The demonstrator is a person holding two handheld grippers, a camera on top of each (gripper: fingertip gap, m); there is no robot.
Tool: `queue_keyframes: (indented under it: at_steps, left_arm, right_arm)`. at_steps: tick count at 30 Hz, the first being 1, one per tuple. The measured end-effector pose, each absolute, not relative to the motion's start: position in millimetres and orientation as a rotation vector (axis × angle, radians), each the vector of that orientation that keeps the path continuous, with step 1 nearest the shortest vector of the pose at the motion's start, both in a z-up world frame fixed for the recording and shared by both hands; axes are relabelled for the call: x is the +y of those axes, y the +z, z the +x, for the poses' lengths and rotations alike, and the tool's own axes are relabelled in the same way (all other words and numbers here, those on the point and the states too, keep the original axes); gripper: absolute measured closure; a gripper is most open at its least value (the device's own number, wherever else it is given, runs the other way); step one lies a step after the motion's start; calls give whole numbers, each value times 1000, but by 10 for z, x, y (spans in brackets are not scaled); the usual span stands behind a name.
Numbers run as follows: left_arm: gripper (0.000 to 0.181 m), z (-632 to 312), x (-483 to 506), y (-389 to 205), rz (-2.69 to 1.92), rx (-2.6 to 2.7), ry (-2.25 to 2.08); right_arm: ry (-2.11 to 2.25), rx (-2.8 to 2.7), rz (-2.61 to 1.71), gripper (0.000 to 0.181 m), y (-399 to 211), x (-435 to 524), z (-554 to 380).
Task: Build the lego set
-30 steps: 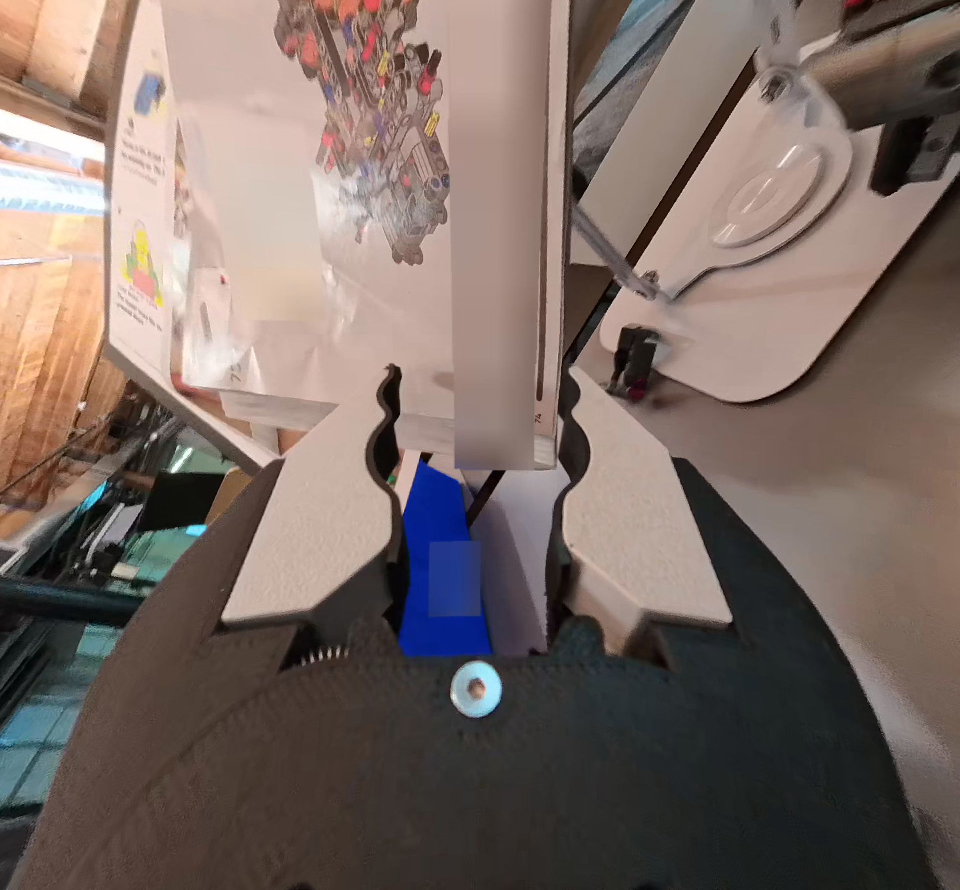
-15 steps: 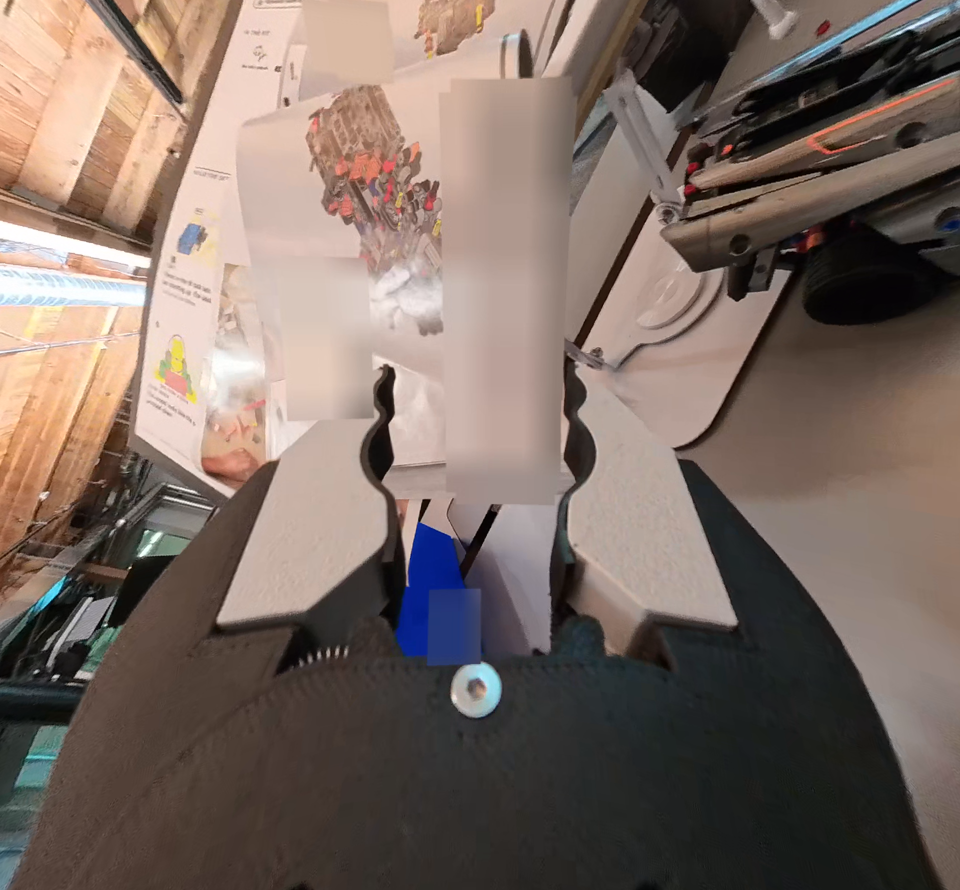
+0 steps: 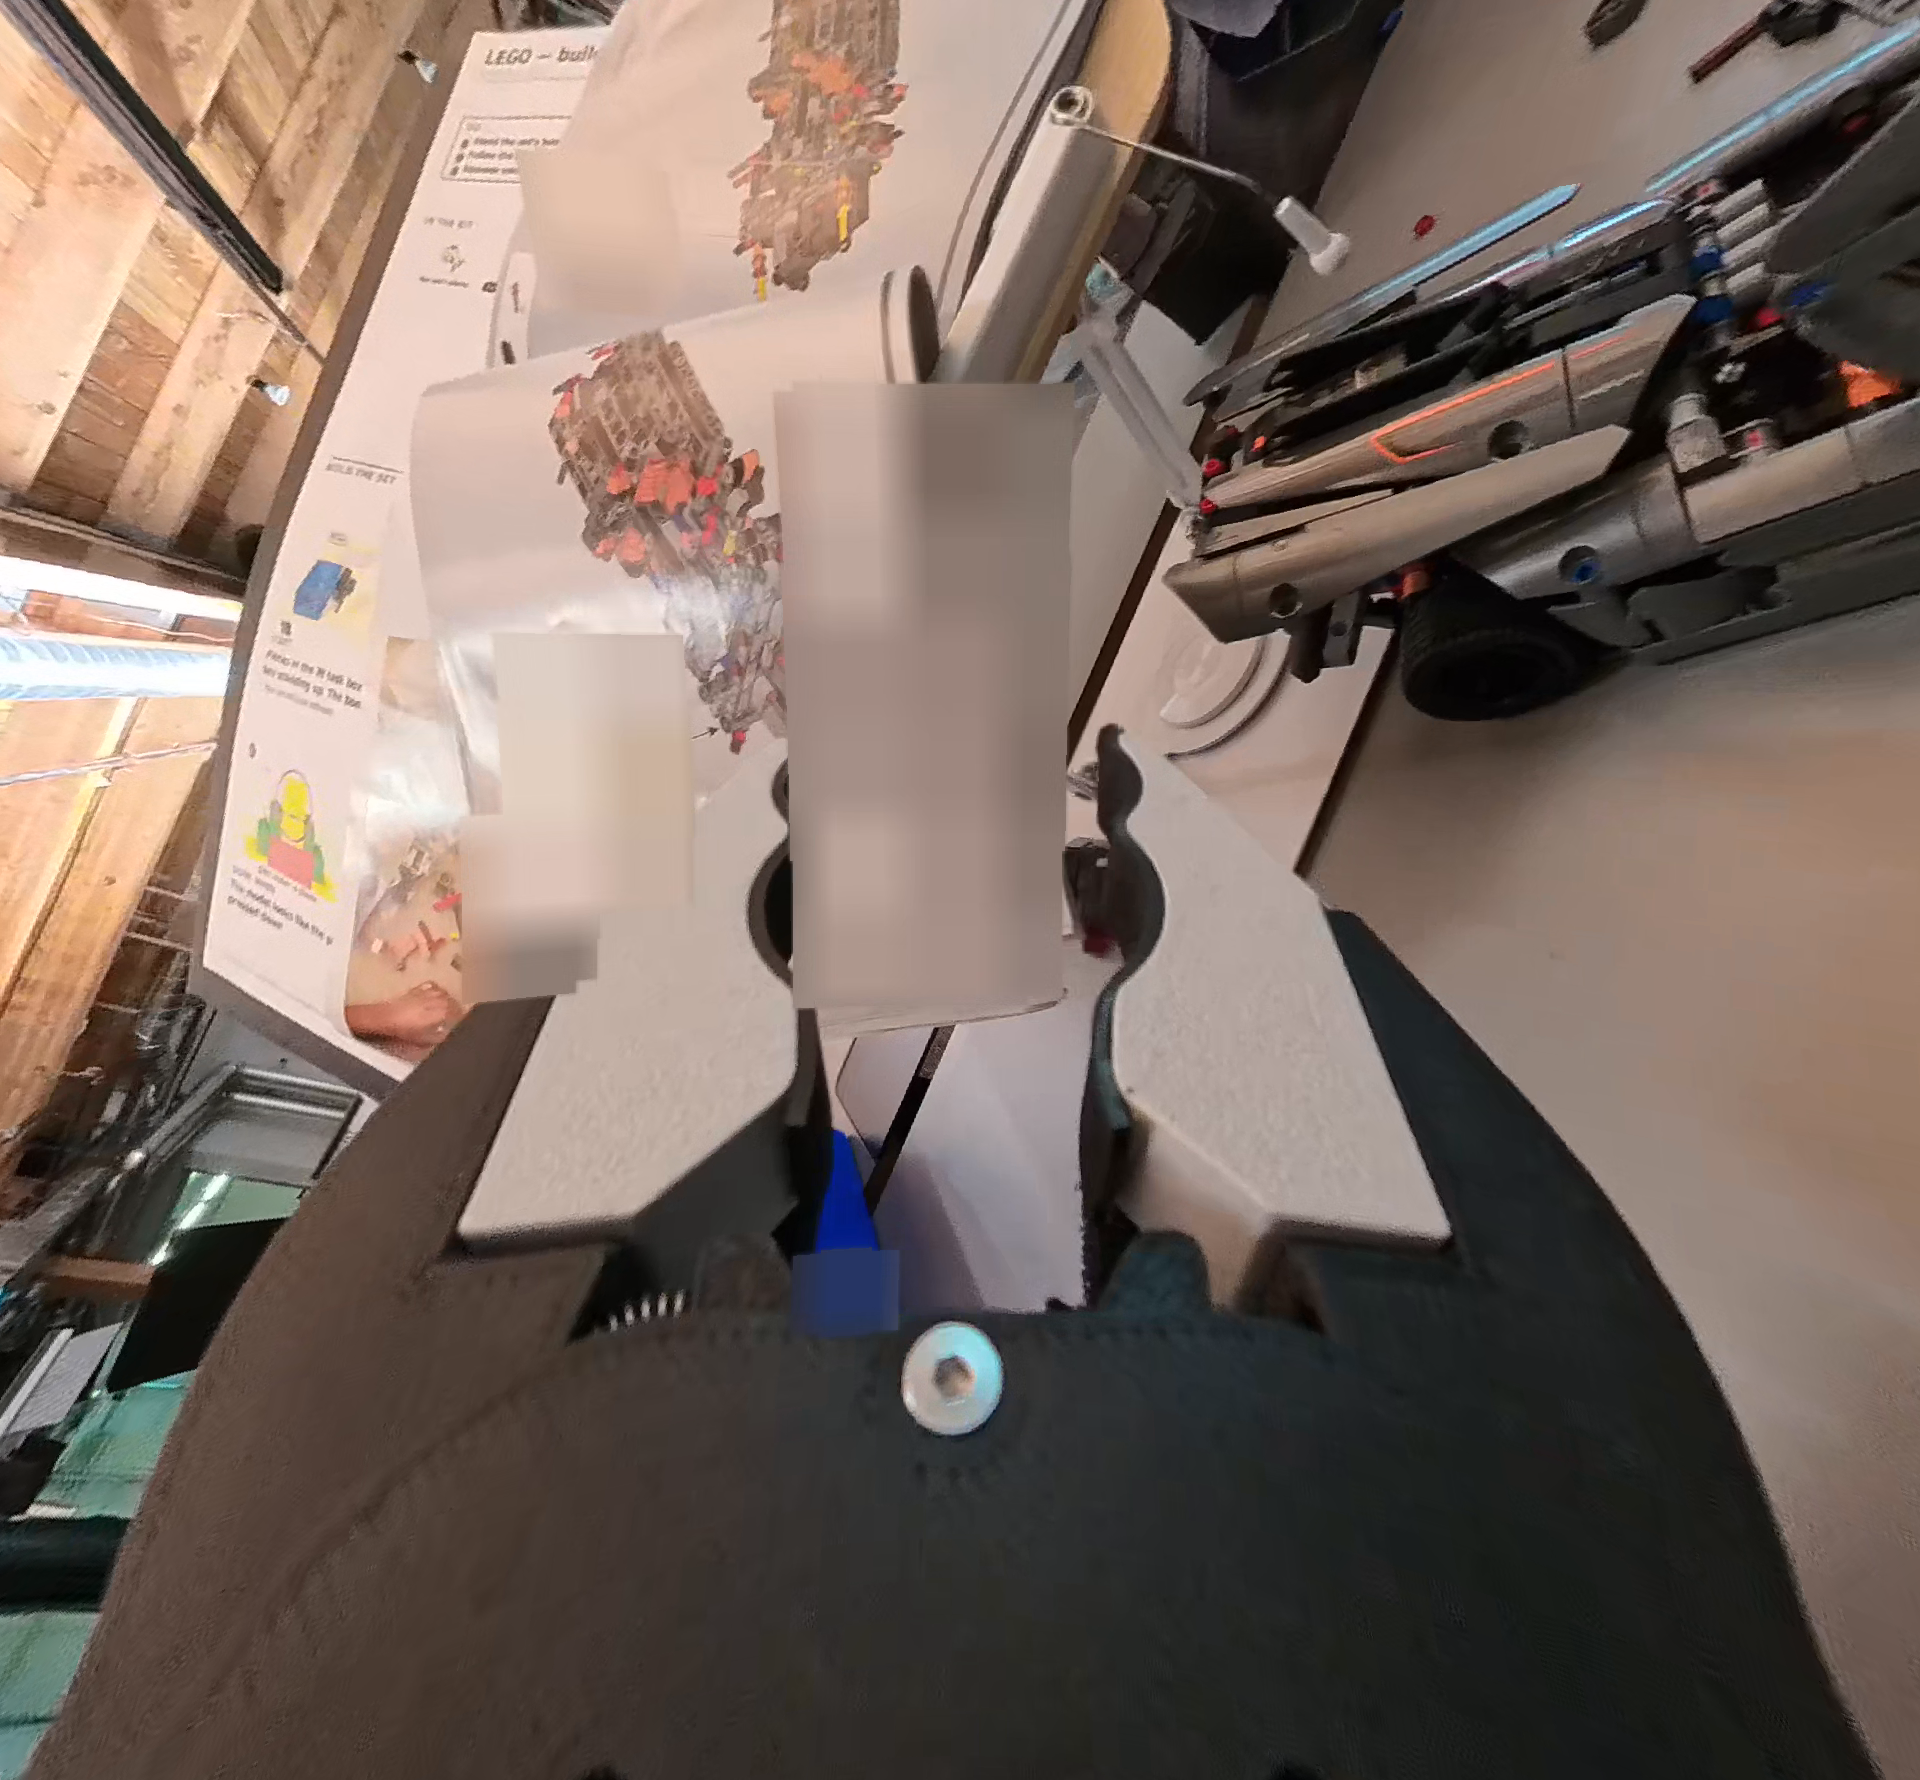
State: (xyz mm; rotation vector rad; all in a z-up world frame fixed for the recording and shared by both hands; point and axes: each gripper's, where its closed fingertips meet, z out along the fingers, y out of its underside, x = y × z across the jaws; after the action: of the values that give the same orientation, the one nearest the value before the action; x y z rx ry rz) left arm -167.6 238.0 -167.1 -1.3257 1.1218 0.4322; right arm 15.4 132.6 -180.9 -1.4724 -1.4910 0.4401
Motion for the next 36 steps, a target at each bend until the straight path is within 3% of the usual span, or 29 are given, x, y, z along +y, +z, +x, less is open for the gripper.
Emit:
queue_keyframes:
  at_steps: [9, 16, 22, 28, 36]
  left_arm:
    - [143, -1285, 2030, -1951, -1366, 1334, 180]
    - [141, -472, 1269, -2640, -1490, 1712, -333]
    - [148, -220, 1042, -3245, -1656, 1889, -383]
    - [174, -113, 949, -3354, -1738, 1892, -523]
    - [176, -175, 1007, -3349, -1743, 1893, -480]
  right_arm:
    - [472, -1607, -1504, 150, -2187, 1048, 61]
    - [550, -1462, -1522, 154, -2176, 1232, 211]
    - [549, -1406, -1515, 155, -2170, 1318, 282]
    - [557, -1389, -1504, 156, -2162, 1345, 323]
    - [561, -1365, -1498, 156, -2149, 1373, 354]
